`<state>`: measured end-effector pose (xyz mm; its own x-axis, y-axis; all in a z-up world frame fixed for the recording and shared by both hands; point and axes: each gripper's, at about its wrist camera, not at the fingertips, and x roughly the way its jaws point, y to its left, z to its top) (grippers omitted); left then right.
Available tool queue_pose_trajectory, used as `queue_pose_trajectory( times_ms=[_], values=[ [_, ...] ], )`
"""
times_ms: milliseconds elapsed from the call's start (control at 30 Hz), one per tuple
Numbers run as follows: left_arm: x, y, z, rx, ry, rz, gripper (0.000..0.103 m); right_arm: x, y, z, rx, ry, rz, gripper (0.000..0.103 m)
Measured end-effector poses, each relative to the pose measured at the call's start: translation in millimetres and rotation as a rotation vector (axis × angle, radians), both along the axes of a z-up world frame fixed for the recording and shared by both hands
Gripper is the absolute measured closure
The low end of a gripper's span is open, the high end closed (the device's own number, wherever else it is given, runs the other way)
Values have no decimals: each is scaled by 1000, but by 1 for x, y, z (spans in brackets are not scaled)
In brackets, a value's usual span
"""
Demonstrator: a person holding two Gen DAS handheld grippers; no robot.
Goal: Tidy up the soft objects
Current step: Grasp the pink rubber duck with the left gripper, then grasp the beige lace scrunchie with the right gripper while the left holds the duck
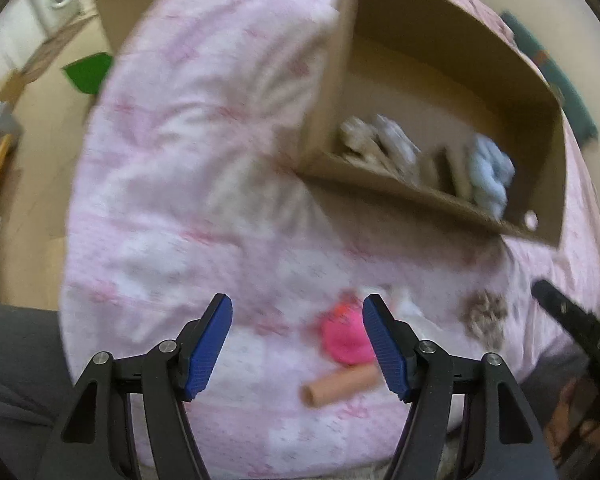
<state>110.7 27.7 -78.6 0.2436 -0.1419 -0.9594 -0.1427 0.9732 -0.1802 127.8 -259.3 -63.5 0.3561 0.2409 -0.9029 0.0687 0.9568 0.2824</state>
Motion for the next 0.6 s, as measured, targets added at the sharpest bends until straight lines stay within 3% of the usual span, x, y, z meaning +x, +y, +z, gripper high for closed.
queue_pose_trajectory(
  times_ms=[167, 400, 600],
  values=[
    [-1, -31, -18, 14, 56, -109, 42, 1, 3, -1, 4, 4, 9, 22],
    [6, -46, -35, -20, 83, -125, 76, 2, -3, -5, 10, 20, -10, 22],
    [1, -36, -18, 13, 35, -102, 77, 5, -8, -10, 47, 46, -31, 22]
  ],
)
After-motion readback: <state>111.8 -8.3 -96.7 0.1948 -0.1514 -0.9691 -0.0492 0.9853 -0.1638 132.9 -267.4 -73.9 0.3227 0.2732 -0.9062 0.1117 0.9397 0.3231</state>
